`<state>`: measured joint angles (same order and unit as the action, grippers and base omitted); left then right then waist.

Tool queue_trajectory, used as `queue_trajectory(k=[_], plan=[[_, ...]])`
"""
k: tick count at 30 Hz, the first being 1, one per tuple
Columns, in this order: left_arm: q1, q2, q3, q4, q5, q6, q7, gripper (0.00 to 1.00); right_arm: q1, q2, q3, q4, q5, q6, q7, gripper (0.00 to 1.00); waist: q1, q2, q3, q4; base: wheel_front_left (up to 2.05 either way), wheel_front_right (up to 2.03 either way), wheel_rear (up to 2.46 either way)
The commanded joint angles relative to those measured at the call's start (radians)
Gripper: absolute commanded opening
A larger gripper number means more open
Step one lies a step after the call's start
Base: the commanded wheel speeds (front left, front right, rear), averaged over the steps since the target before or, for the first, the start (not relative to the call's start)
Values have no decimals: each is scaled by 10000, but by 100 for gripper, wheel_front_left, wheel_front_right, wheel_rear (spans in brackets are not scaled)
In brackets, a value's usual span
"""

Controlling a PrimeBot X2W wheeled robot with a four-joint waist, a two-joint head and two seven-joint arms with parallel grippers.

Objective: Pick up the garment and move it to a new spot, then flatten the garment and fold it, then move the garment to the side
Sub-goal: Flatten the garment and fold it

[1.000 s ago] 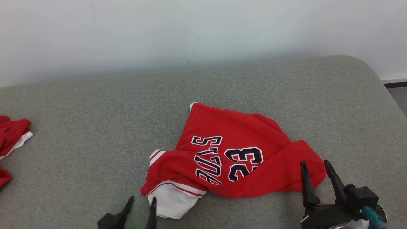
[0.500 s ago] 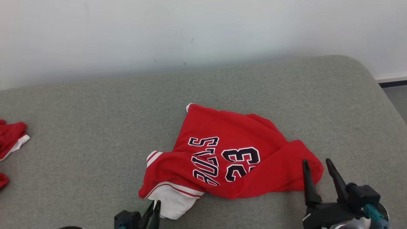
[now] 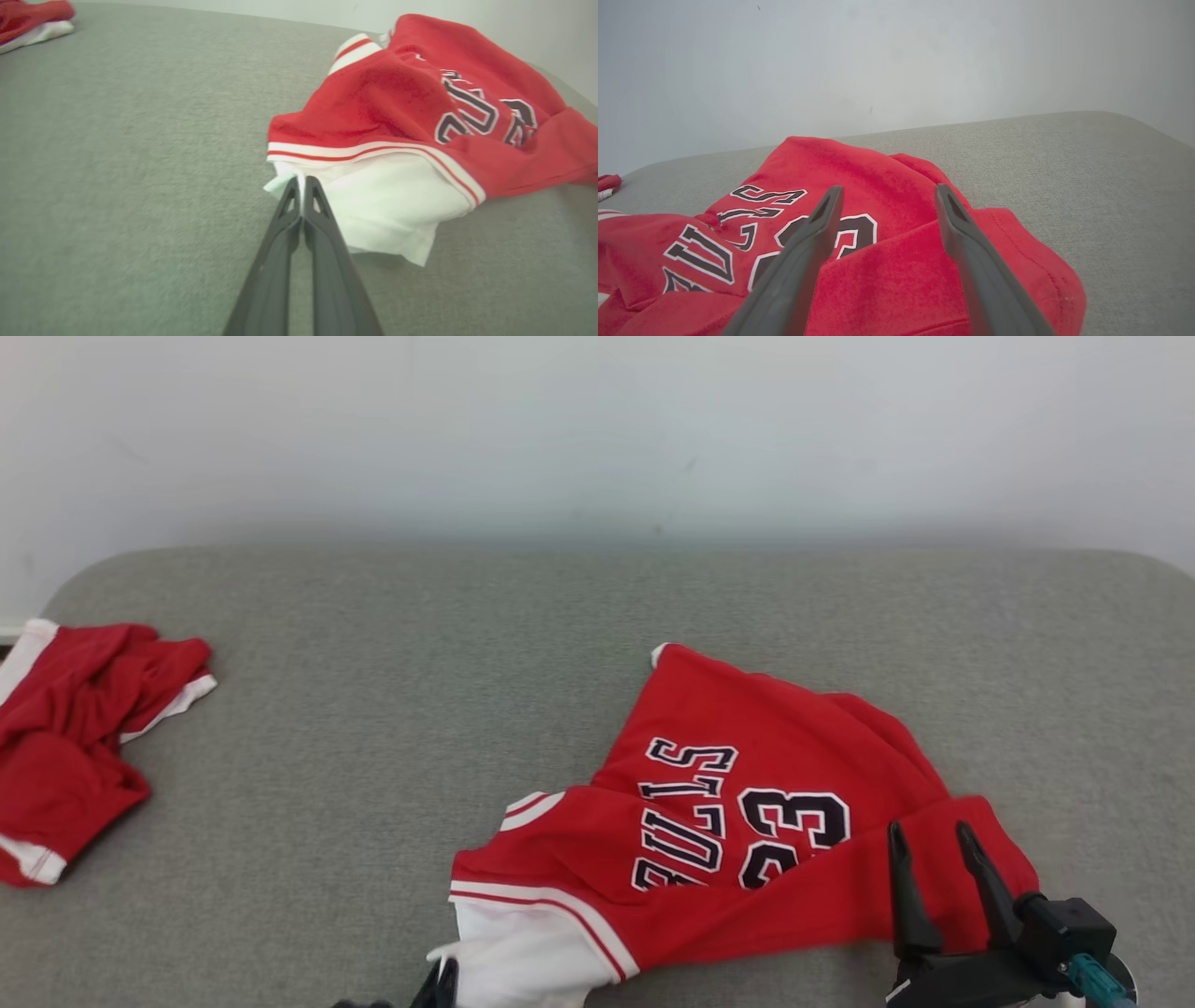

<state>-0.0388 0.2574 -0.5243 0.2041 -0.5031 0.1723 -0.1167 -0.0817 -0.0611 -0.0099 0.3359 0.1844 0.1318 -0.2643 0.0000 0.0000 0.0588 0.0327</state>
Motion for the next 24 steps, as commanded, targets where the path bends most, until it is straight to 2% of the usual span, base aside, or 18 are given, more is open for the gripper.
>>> queue_trajectory(k=[1,4,8,9,10,11,18,24], plan=[[371,92,10,-345,-153,154,149,0,10,34,-31,-22,-10,-22,-7,100,0,0,-41,446,0,0,0],[1006,270,16,-868,-276,382,514,0,1,47,-91,-23,-81,-22,-7,100,0,0,-9,591,0,0,0],[1413,150,-32,-873,-589,404,731,0,-83,51,-58,56,-97,-22,-7,100,0,0,9,643,0,0,0],[1475,150,-117,-715,-637,372,873,18,-106,50,-24,72,-107,-22,-7,100,0,0,2,624,0,0,0],[1450,123,-143,-663,-649,341,861,88,-131,19,-7,77,-110,-22,-7,100,0,0,-4,601,0,0,0],[1364,67,-74,-671,-673,379,726,100,-153,-19,-6,71,-107,-23,-7,100,0,0,-12,580,0,0,0],[1114,135,255,-845,-408,511,-243,100,22,-132,-343,-134,-199,-23,-7,100,0,0,-129,366,0,0,0],[1208,237,320,-685,-544,452,-262,100,514,-354,-766,-179,-379,-23,-7,100,0,0,-172,193,0,0,0]])
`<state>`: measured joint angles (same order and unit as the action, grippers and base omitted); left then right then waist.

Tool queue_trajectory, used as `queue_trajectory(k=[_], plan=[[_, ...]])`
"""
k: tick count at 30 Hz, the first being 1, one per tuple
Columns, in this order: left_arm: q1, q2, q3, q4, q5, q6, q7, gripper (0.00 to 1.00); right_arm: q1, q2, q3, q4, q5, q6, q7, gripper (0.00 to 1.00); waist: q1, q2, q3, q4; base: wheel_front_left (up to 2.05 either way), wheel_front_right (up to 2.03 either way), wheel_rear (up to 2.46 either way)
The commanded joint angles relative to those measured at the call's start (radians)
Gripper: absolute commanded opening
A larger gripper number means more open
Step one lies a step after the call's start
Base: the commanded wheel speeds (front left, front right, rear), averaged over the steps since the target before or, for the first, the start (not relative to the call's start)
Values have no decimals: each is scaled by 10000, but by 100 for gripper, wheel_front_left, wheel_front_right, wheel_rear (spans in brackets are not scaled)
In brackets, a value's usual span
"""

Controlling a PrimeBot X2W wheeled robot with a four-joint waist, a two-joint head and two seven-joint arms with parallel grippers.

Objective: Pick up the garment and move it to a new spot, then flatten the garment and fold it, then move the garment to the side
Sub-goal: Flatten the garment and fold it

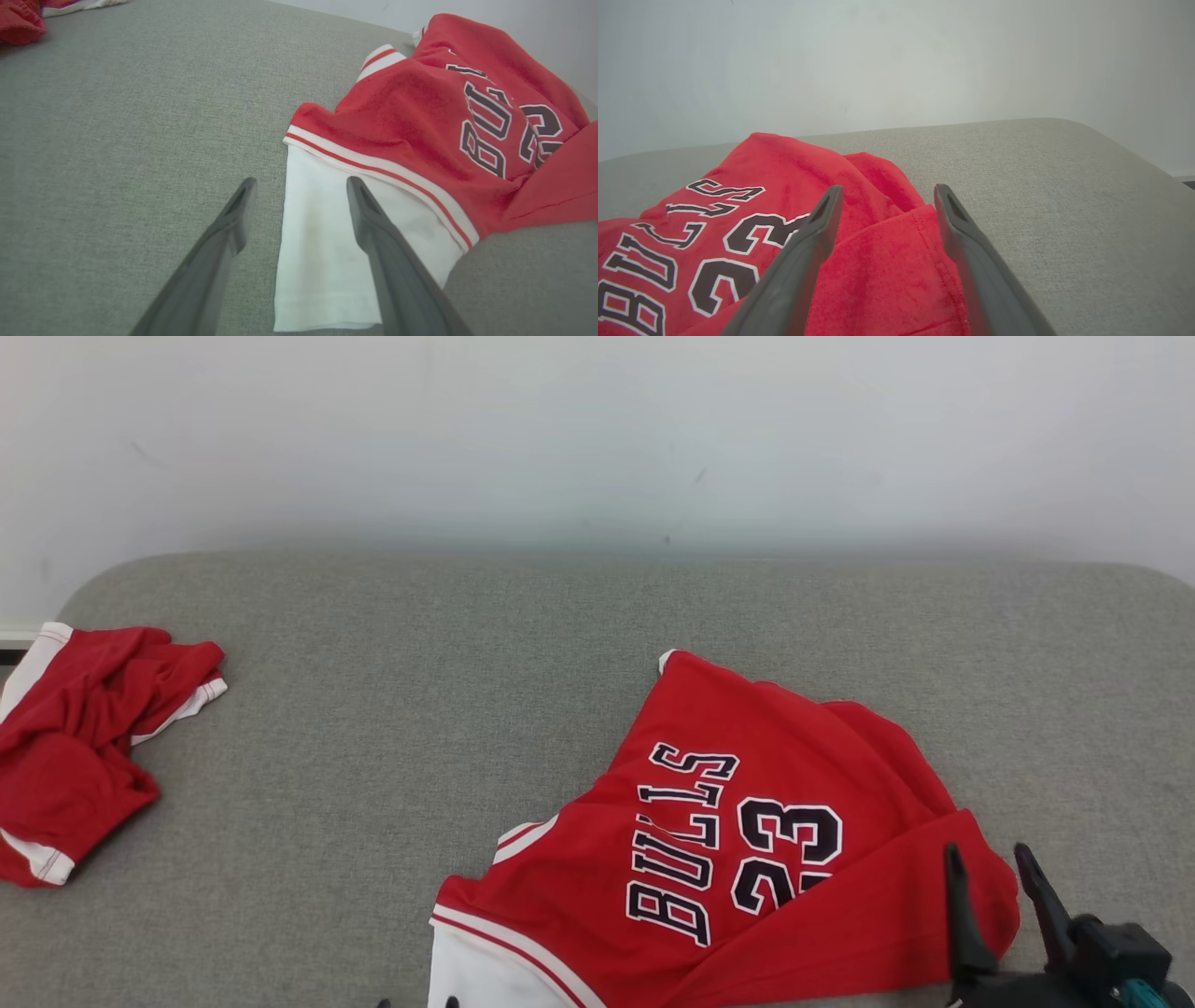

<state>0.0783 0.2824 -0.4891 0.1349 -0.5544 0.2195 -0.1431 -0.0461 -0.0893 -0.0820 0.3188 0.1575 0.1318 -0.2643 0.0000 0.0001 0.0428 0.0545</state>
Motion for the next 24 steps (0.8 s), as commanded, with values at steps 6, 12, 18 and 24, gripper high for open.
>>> queue_trajectory(k=[6,12,18,24], plan=[[584,-2,-437,75,-150,-153,337,100,763,-271,-342,-36,-103,-23,142,100,0,-1,-94,-101,0,0,0],[986,100,-558,215,-275,-143,495,100,823,-343,-511,133,-103,-23,322,100,0,-1,-185,-161,0,0,0],[863,-35,-546,798,-374,-231,396,100,361,-594,-412,1046,-42,-23,496,100,0,-1,-242,-179,0,0,0],[604,-254,-509,1405,-603,-468,147,100,-72,-692,-238,1917,91,-23,394,100,0,-1,-292,-149,0,0,0]])
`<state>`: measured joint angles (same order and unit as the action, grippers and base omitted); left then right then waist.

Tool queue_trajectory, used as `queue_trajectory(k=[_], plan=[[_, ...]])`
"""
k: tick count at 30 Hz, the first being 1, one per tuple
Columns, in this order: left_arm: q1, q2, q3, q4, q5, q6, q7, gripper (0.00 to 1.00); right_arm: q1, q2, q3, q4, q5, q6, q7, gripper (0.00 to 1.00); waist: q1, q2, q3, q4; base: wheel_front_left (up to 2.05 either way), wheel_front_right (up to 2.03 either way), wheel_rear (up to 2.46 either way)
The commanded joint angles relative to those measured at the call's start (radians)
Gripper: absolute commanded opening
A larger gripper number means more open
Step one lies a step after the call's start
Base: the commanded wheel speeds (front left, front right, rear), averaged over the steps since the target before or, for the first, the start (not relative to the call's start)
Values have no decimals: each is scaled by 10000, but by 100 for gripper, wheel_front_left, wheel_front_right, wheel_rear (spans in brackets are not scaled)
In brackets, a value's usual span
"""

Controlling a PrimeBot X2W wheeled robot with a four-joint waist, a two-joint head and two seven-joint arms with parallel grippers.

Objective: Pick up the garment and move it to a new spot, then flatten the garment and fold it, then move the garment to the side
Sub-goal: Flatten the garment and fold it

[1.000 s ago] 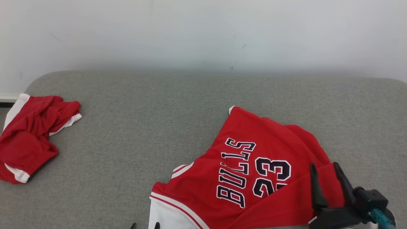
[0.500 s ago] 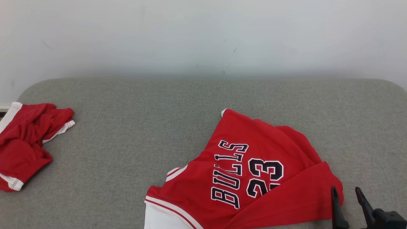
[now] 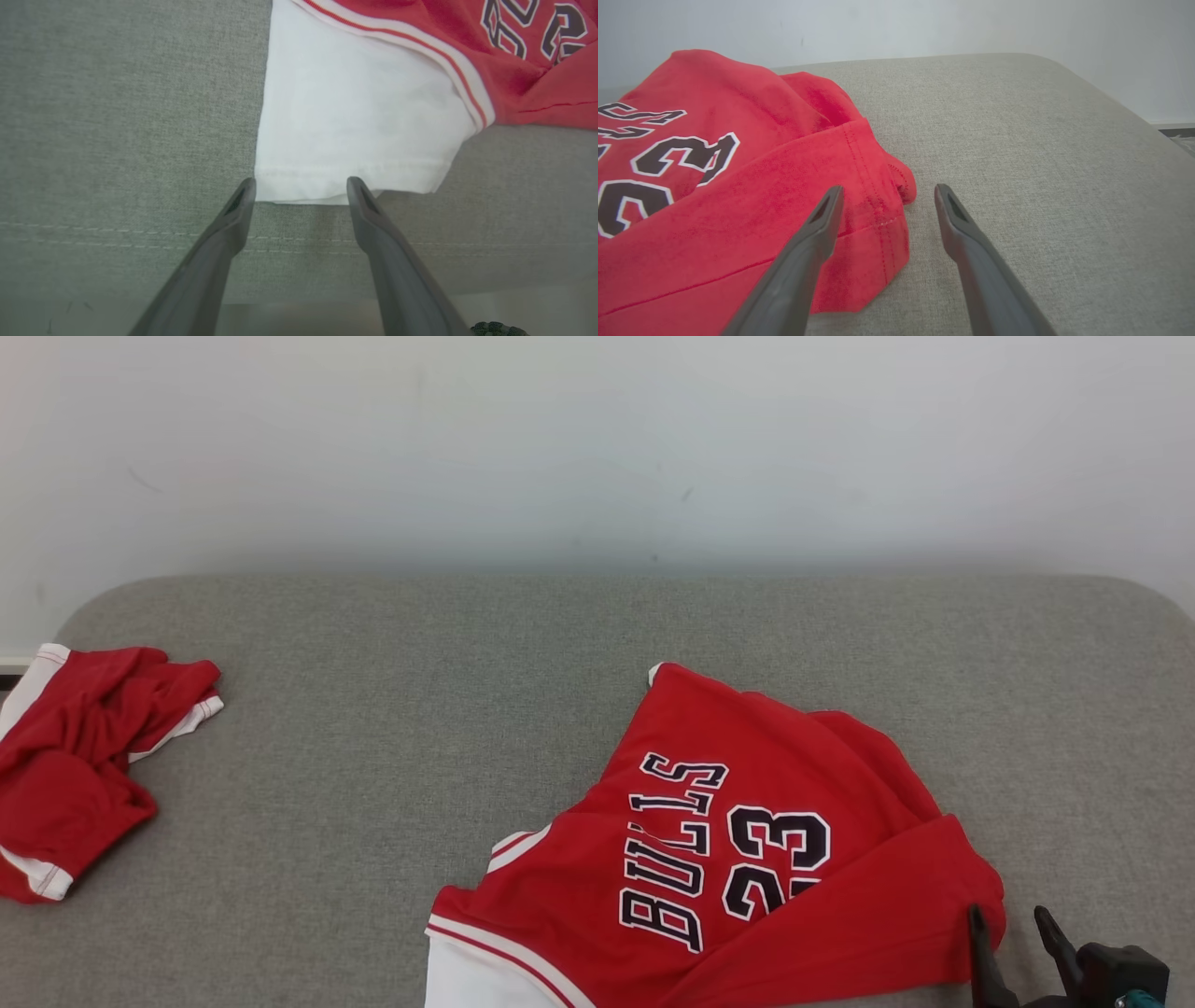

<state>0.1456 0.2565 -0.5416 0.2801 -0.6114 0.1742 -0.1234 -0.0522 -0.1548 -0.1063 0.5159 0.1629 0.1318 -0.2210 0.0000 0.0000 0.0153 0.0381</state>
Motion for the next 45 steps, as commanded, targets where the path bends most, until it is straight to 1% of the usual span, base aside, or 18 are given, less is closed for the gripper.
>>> queue_trajectory(k=[1,11,12,13,14,15,16,17,21,24,25,27,30,34,37,40,43,45], plan=[[-76,-32,6,67,-48,-62,-99,100,-72,-66,-9,119,44,-23,-58,100,0,0,-38,22,0,0,0],[-589,-433,-99,1213,-319,-514,-284,100,-1011,-135,573,2111,446,-23,-50,100,0,0,-98,192,0,0,0],[-667,-477,-142,1373,-344,-581,-276,100,-1117,-151,627,2292,487,-23,-60,95,0,0,-104,220,0,0,0],[-764,-546,-173,1516,-393,-676,-266,100,-1191,-191,634,2443,541,-23,-97,49,0,0,-107,265,0,0,0],[-858,-637,-155,1672,-473,-784,-296,100,-1256,-205,651,2605,567,-23,-128,36,0,0,-124,299,0,0,0],[-955,-674,-200,1868,-434,-884,-251,80,-1295,-208,674,2727,605,-23,-171,0,0,0,-131,313,0,0,0],[-1080,-716,-235,2057,-424,-978,-253,44,-1341,-208,722,2823,611,-23,-199,0,0,0,-136,326,0,0,0],[-1194,-762,-254,2192,-412,-1066,-326,0,-1398,-209,769,2872,623,-23,-258,0,0,0,-147,331,0,0,0],[-1439,-908,-222,2498,-506,-1304,-609,0,-1336,-269,855,2728,740,-23,-380,0,0,0,-168,295,0,0,0],[-1423,-816,-119,2247,-448,-1219,-843,0,-779,-154,815,2156,938,-23,-440,0,0,0,-260,433,0,0,0],[-1343,-774,-65,2048,-457,-1185,-907,0,-491,-104,799,1823,1038,-23,-435,0,0,0,-275,496,0,0,0],[-992,-623,134,1241,-492,-930,-1043,0,336,-198,697,639,1121,-23,-448,0,0,0,-280,565,0,0,0],[-792,-368,276,278,-443,-682,-1031,0,881,-132,652,-650,1209,-23,-237,0,0,0,-200,510,0,0,0],[-981,-43,358,-897,-369,-594,-771,0,1220,-34,636,-2210,1420,-23,360,0,0,0,-128,406,0,0,0],[-1612,324,383,-1421,-216,-665,-344,0,1191,-186,776,-2974,1601,-23,829,0,0,0,-115,383,0,0,0],[-2200,324,549,-1604,-479,-873,-102,0,876,-348,905,-3291,1608,-23,1062,0,0,0,-77,334,0,0,0],[-3561,698,804,-1388,-449,-1246,307,0,-141,-637,1222,-3483,1561,-23,1401,0,0,0,127,96,0,0,0],[-4637,907,966,-1122,-475,-1509,621,0,-1224,-793,1503,-3283,1812,-23,1588,0,0,0,441,-178,0,0,0]])
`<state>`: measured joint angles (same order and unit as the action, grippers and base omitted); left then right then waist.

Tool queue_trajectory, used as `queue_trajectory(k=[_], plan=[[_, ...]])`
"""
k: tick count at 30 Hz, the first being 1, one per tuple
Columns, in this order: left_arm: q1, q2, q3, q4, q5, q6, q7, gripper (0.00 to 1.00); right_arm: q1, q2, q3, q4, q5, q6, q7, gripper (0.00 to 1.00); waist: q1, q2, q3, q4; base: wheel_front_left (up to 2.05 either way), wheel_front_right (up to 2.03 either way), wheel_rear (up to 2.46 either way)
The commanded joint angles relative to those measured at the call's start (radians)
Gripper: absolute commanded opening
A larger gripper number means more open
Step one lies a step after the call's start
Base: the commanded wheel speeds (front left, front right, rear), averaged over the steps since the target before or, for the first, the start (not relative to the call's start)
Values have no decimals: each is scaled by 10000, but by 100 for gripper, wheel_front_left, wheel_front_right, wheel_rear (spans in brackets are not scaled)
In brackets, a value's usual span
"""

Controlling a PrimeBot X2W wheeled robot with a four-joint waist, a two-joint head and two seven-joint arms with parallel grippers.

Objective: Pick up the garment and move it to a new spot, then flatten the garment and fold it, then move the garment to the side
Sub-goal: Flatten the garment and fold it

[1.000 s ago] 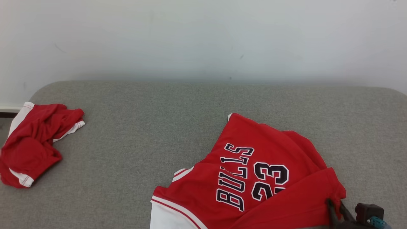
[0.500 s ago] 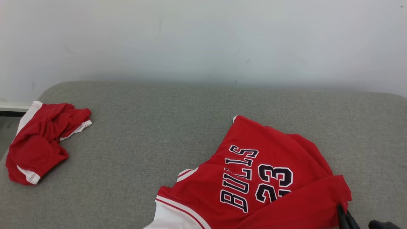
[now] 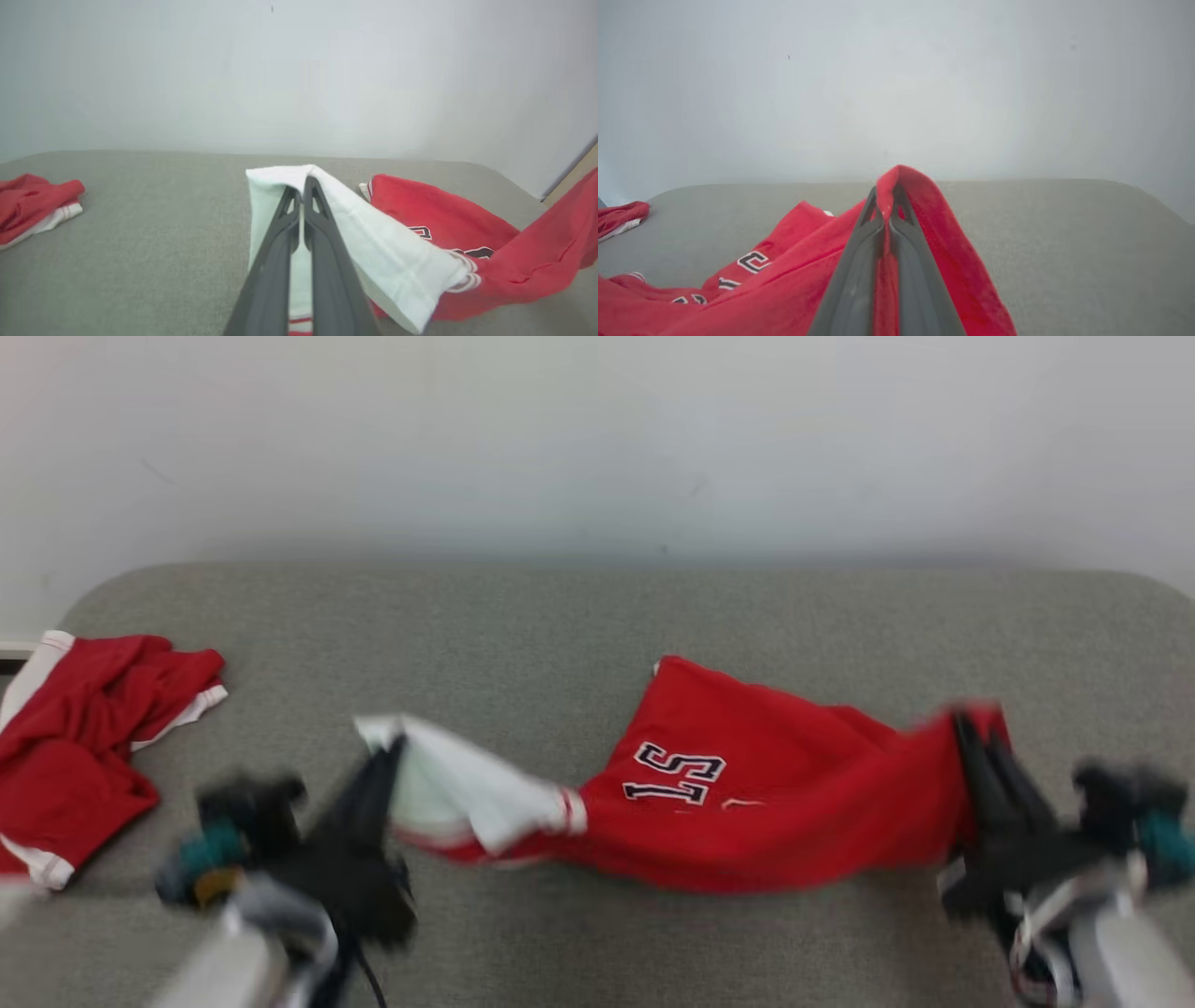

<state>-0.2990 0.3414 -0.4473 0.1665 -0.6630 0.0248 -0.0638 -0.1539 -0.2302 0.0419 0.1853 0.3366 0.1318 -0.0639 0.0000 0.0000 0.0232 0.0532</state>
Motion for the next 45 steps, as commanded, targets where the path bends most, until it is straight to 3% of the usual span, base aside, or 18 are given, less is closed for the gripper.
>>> queue_trajectory(k=[1,8,16,22,33,38,45], plan=[[-816,221,121,172,110,-150,202,0,-883,-165,170,196,135,-23,90,0,0,0,581,-490,0,0,0],[-5551,660,902,1766,-284,-848,1470,0,-6061,-517,862,2359,1373,-23,485,0,0,0,2436,-1146,0,0,0],[-10861,1150,736,4012,658,-1024,2672,0,-11478,-497,1562,4954,2558,-23,945,0,0,0,4521,-1798,0,0,0],[-13969,1134,432,5187,1400,-1167,2684,0,-14179,-391,1631,6619,2665,-23,456,0,0,0,5044,-2083,0,0,0],[-16310,328,-225,7308,1634,-1465,1959,0,-16058,-471,2372,8633,2250,-23,-17,0,0,0,4525,-1532,0,0,0],[-16219,227,-366,7792,1496,-1514,1568,0,-16087,-349,2728,8829,2423,-23,-178,0,0,0,4583,-1508,0,0,0],[-14710,285,-108,7885,743,-1568,127,0,-14523,-793,3928,8185,3108,-23,-627,0,0,0,3968,-1393,0,0,0]])
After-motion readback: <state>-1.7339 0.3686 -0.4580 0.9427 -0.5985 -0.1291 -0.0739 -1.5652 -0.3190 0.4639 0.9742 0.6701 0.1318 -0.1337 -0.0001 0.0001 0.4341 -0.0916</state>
